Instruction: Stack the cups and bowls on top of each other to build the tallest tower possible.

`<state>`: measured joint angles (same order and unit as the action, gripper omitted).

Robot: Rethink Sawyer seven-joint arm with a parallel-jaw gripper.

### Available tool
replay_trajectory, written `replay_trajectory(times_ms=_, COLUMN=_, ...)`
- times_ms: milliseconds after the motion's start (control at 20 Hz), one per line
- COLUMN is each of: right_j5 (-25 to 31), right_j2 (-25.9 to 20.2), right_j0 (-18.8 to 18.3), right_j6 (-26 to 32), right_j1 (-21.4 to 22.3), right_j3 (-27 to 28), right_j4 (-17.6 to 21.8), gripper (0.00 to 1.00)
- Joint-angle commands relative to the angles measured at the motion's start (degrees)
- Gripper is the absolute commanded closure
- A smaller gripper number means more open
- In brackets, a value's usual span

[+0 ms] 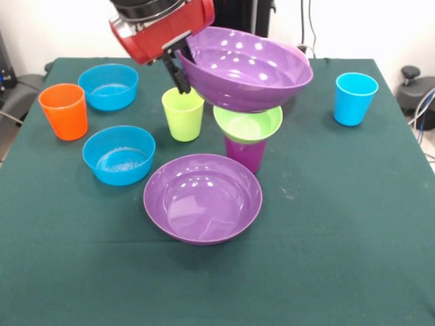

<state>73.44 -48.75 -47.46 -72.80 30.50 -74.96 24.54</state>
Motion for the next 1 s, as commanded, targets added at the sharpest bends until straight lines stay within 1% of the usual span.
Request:
replay_trajectory(times_ms=50, right_j5=5.71, right_j2=-0.73, right_j0=0.93, right_j6=18.91, right_j1=-2.72, right_j3=3.87, right_j4=3.17, gripper=1.00)
replay_trajectory(times_ms=200, right_j5=4.73, right_j2=-0.62, right_j0=1.06, right_j6=16.95, right_j1=-2.29, right_j3=1.91, right_j4=2.20, gripper=1.00)
replay_trajectory(times_ms=350, right_j5=1.71, right_j2=-1.06, right_j0=0.77, right_j6=14.96, right_j1=-2.34, right_j3=-0.68, right_j4=1.32, gripper=1.00)
replay_trajectory(times_ms=500, right_j5=-0.95, right_j2=-1.59, right_j0=0.82, right_j6=13.47, right_j1=-2.92, right_j3=-2.05, right_j4=0.98, gripper=1.00)
replay_trajectory(times_ms=600, right_j5=-1.64, right_j2=-1.76, right_j0=0.87, right_j6=12.85, right_j1=-3.15, right_j3=-2.63, right_j4=0.89, gripper=1.00)
replay_trajectory(times_ms=700, right_j5=-0.93, right_j2=-1.78, right_j0=1.18, right_j6=12.69, right_j1=-3.44, right_j3=-1.95, right_j4=0.82, gripper=1.00)
replay_trajectory(times_ms=850, right_j5=-0.79, right_j2=-1.81, right_j0=1.08, right_j6=12.44, right_j1=-3.73, right_j3=-2.38, right_j4=0.81, gripper=1.00)
replay_trajectory(times_ms=1000, right_j5=-1.77, right_j2=-1.59, right_j0=0.99, right_j6=12.55, right_j1=-4.21, right_j3=-3.06, right_j4=1.58, gripper=1.00)
